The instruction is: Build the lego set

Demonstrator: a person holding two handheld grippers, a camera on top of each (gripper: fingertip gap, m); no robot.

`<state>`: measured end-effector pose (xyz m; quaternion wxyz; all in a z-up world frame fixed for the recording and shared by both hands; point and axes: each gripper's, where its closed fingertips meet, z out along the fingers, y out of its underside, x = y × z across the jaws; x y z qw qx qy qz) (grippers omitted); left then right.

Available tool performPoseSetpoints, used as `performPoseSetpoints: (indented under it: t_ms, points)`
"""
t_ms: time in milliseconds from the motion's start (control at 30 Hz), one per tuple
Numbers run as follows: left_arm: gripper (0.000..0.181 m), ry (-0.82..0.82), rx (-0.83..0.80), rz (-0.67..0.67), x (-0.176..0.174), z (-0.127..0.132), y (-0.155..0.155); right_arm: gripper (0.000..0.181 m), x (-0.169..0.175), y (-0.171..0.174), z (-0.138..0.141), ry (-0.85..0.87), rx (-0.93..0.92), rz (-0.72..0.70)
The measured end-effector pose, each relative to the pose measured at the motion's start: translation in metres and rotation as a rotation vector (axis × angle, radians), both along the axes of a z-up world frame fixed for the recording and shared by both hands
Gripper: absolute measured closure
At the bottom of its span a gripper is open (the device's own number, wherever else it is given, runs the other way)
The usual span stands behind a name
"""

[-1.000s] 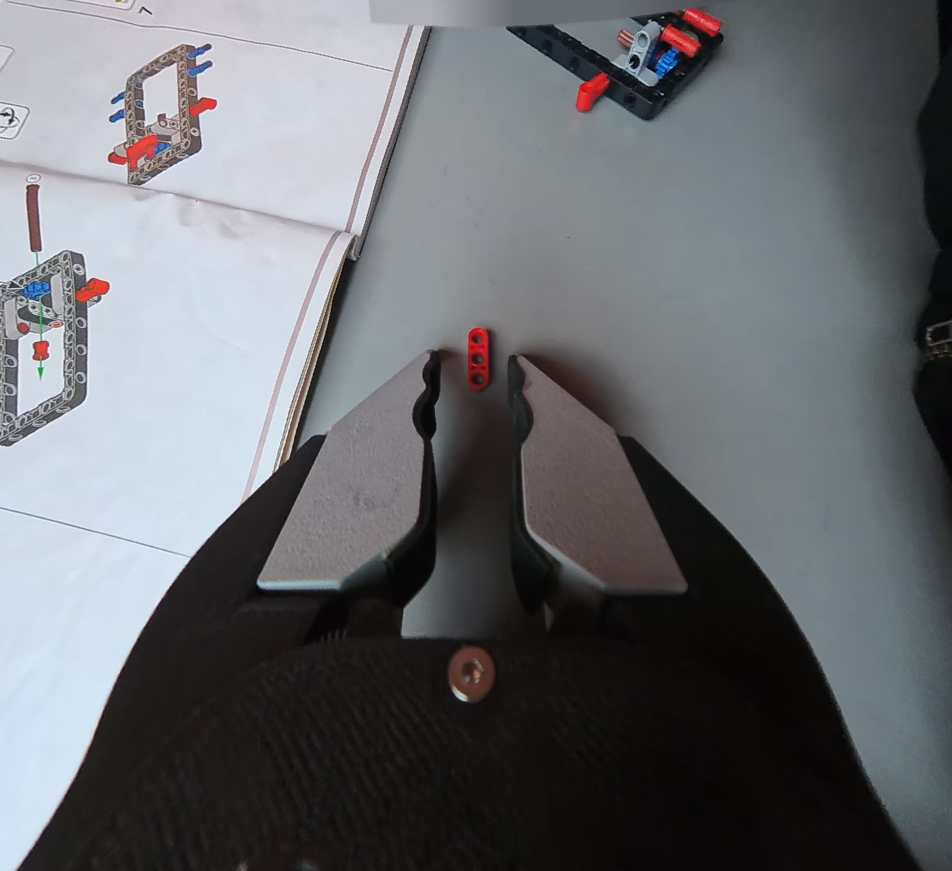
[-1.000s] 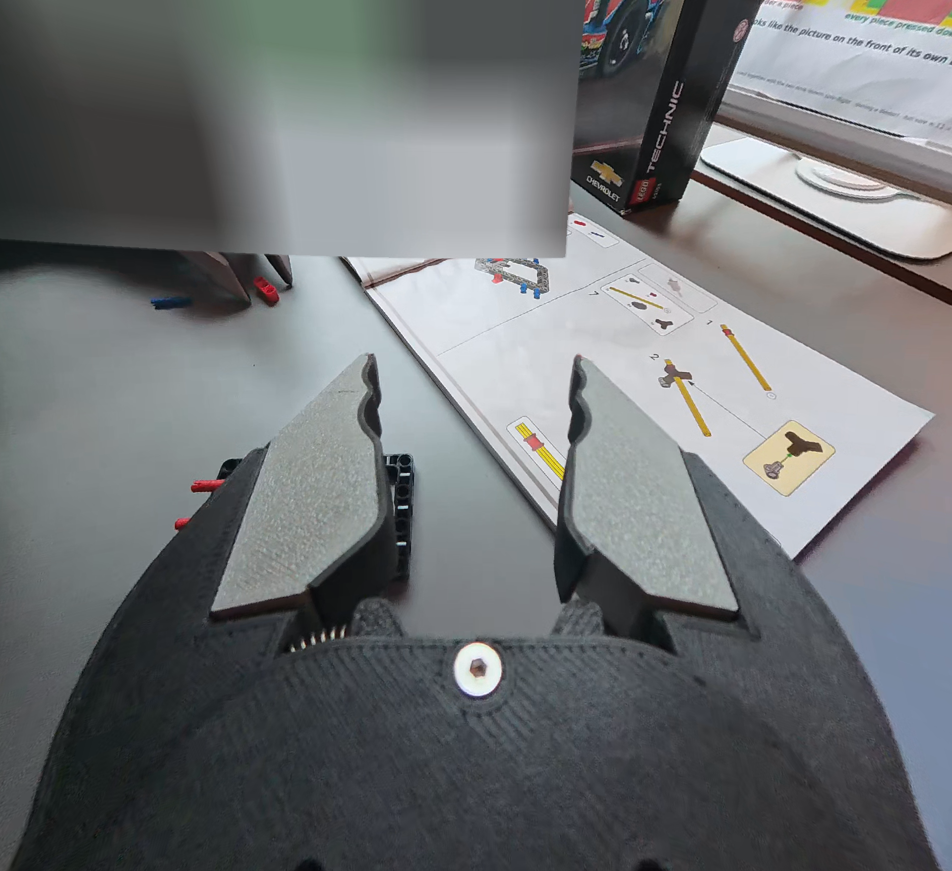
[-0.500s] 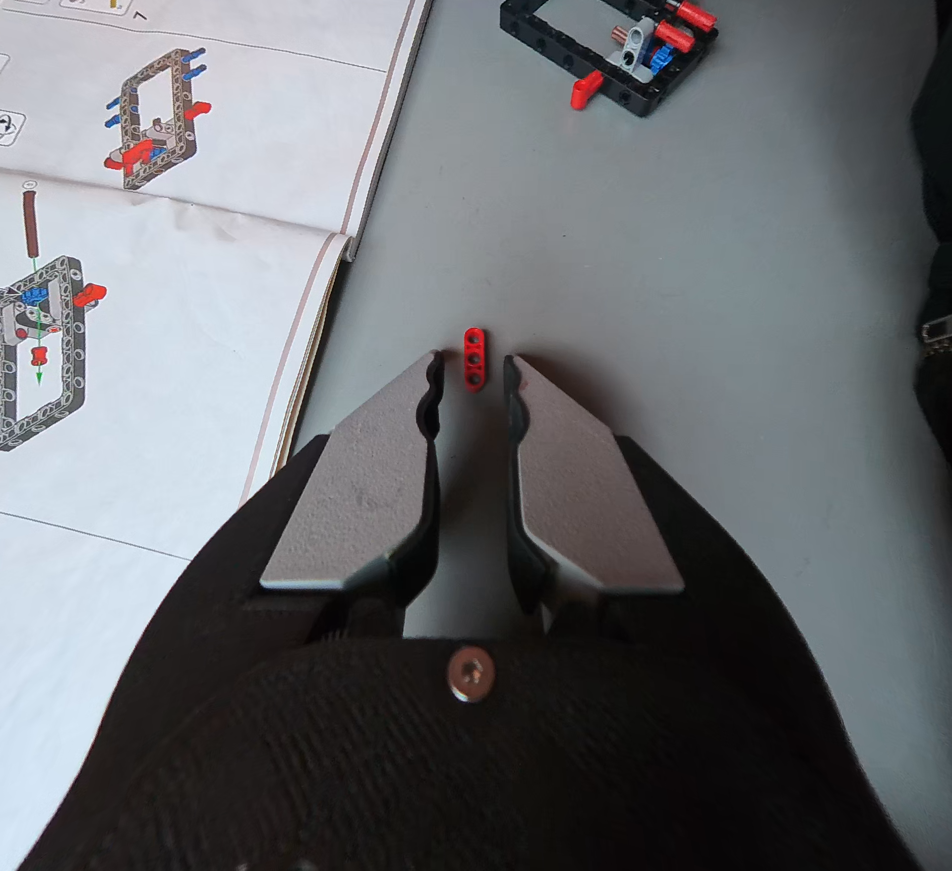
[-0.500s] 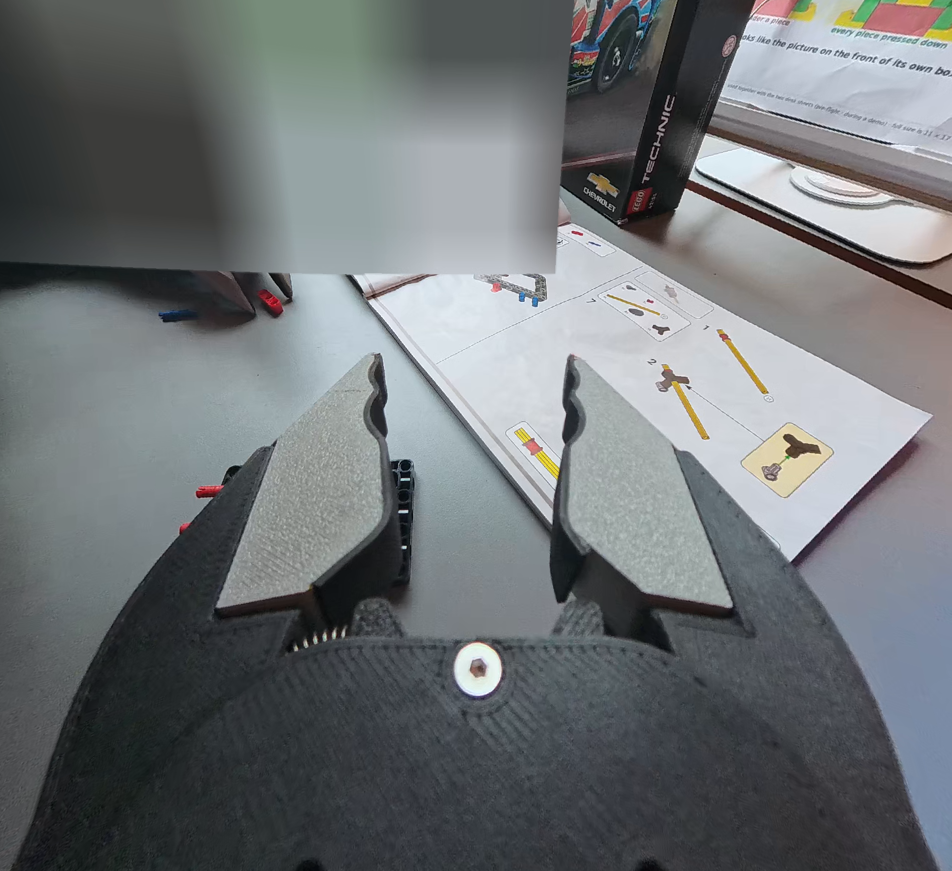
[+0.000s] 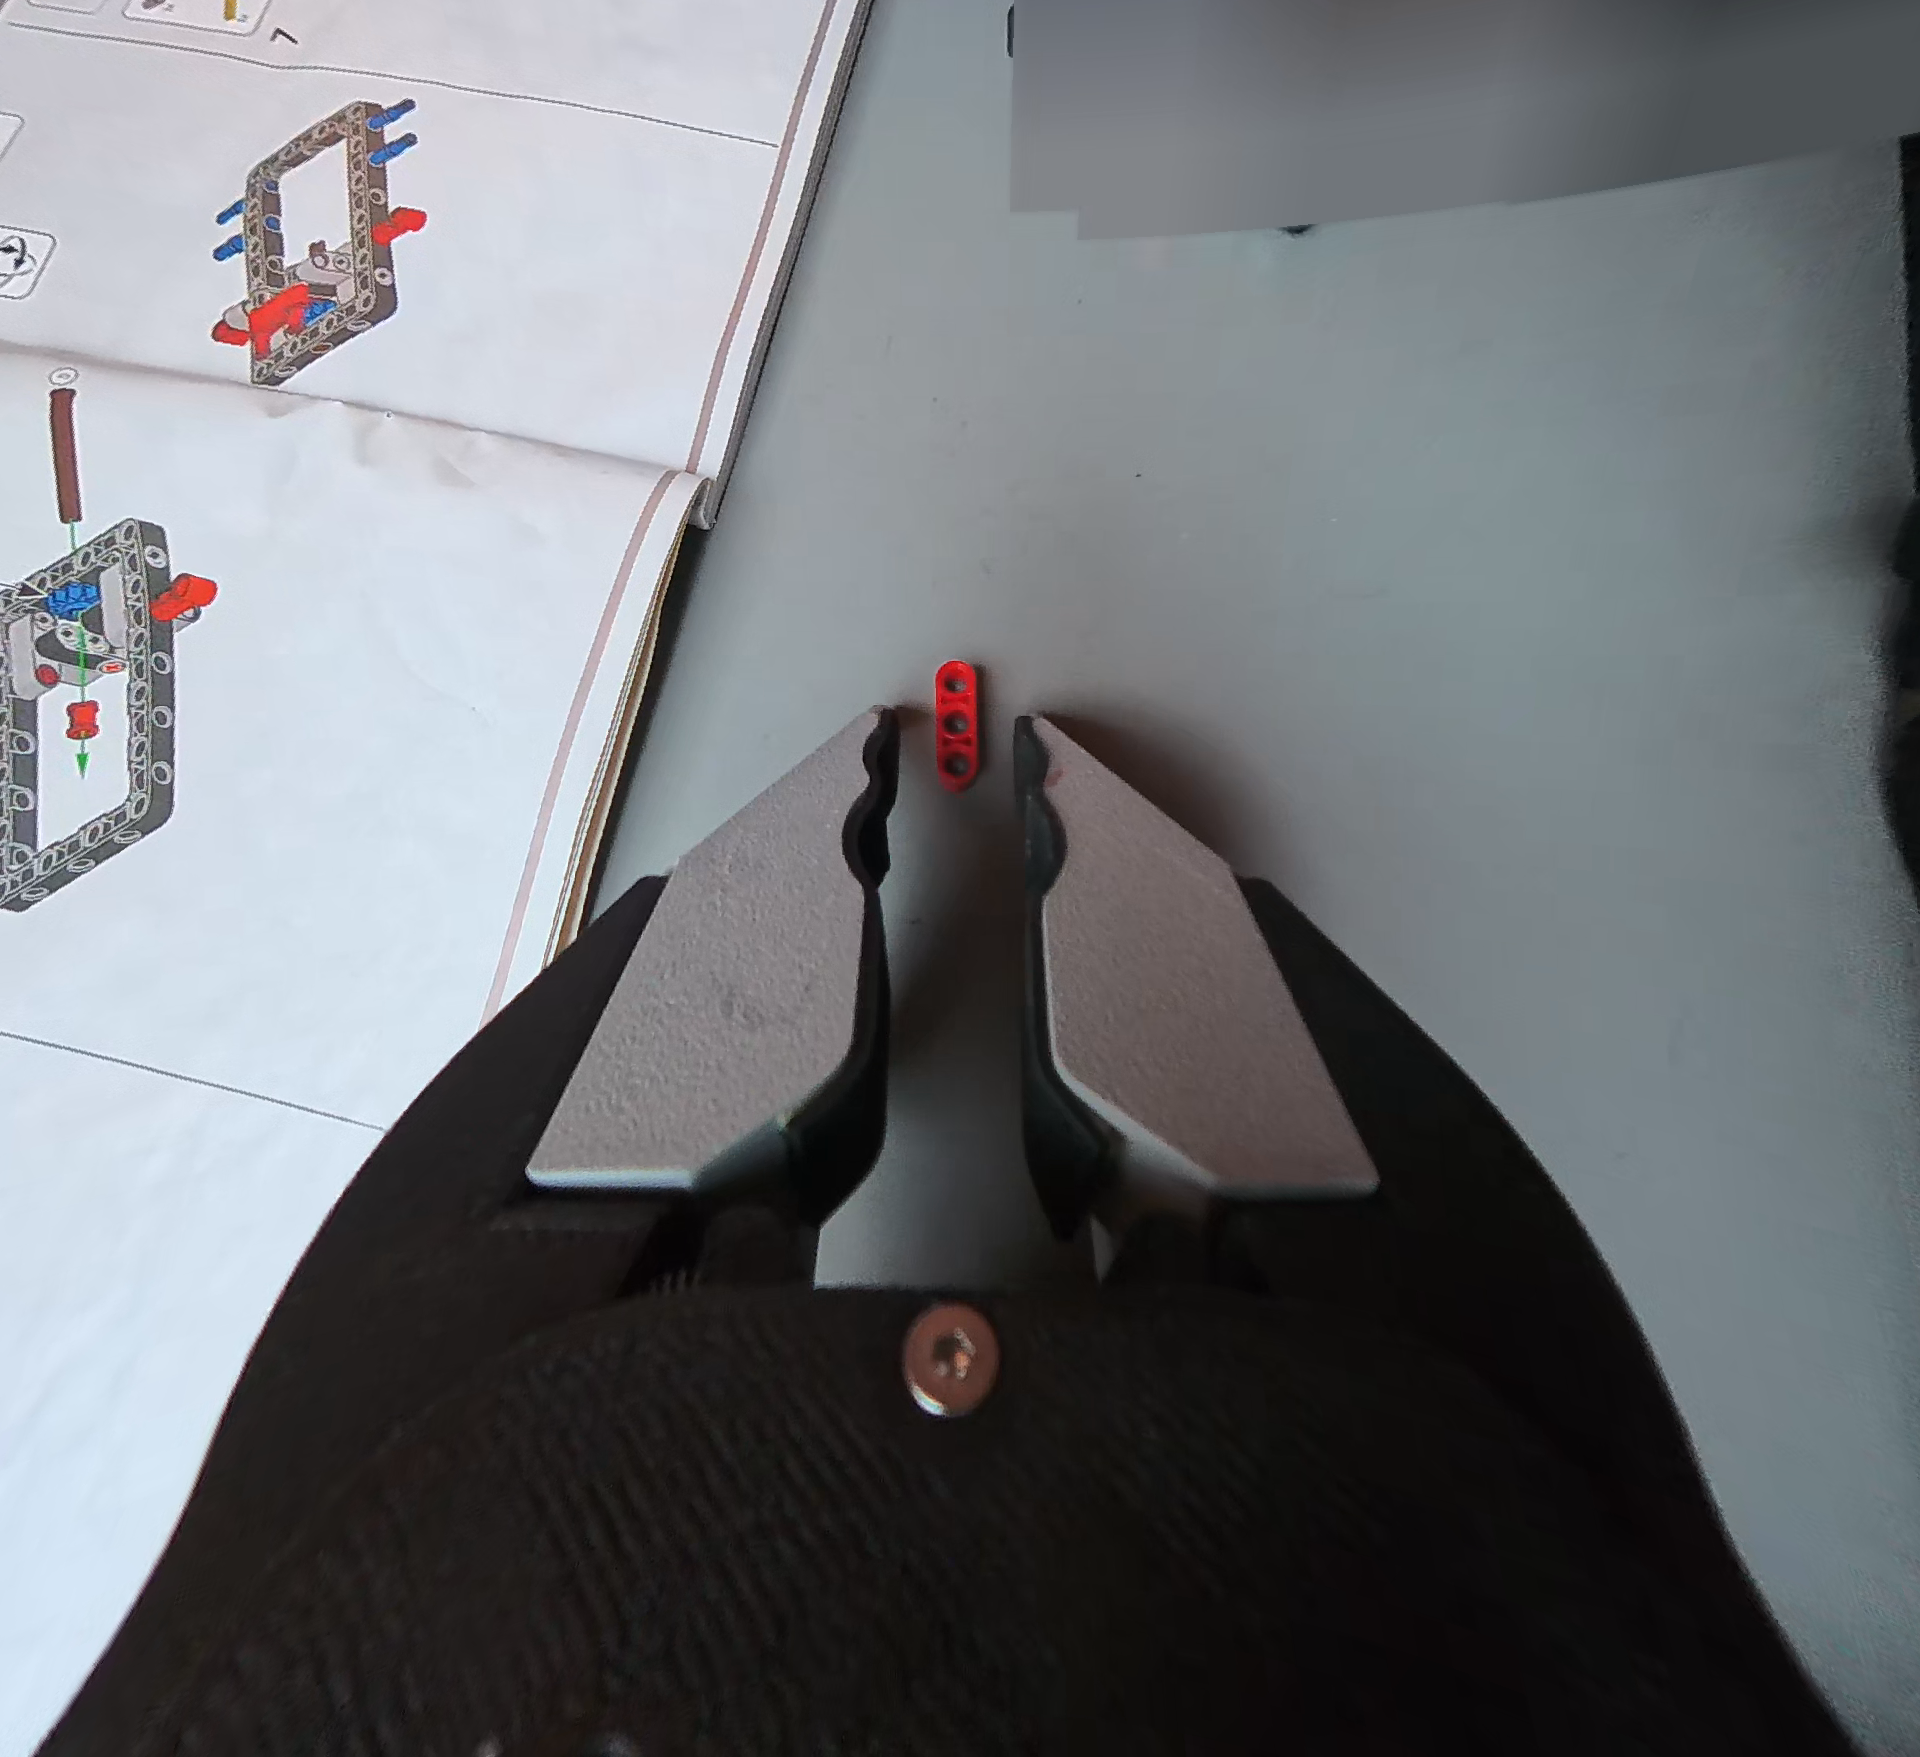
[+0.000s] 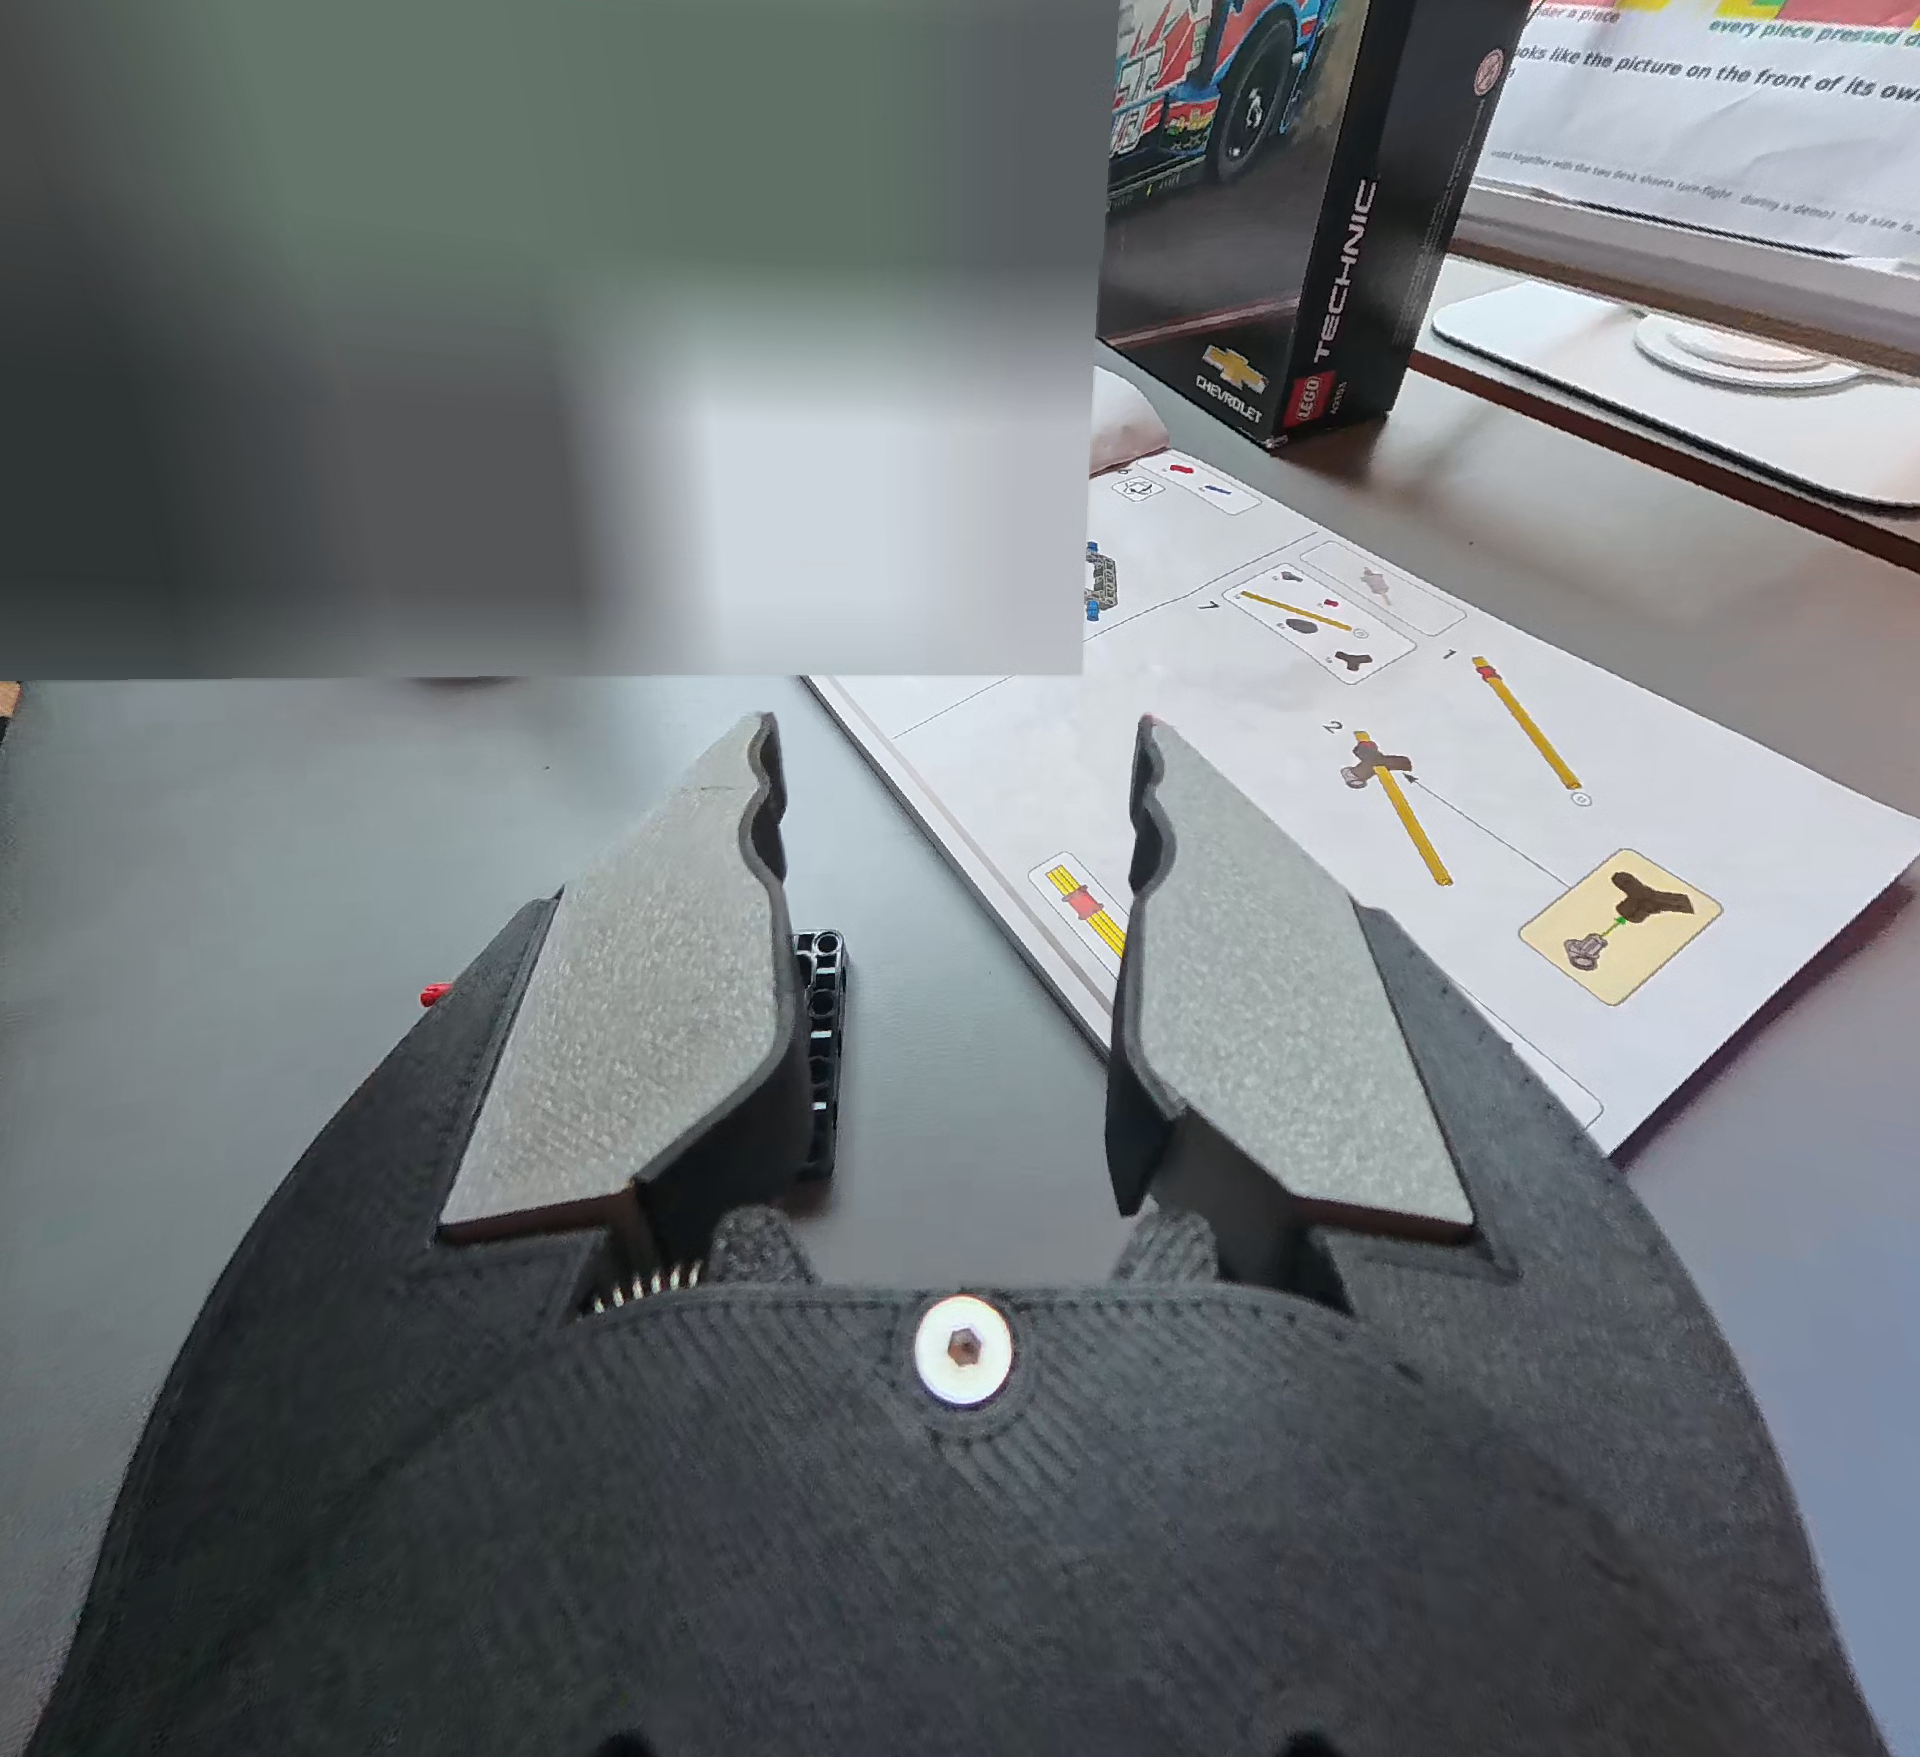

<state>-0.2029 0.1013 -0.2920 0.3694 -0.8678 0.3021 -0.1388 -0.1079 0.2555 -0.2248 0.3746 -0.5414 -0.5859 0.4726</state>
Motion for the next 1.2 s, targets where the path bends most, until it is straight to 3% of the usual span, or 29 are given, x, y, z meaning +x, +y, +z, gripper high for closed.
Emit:
performPoseSetpoints:
  t_ms: [367,500,1200]
  points:
    - [0.166,0.021,0.017,-0.014,0.002,0.0,-0.001,0.119,0.0,0.002,0.003,0.014,-0.019,-0.016]
    - [0.175,0.036,0.028,-0.026,0.003,0.0,-0.003,0.12,-0.001,-0.001,0.004,0.023,-0.017,-0.005]
    - [0.175,0.032,0.024,-0.024,0.003,0.0,-0.003,0.123,-0.004,-0.014,0.006,0.016,0.01,0.044]
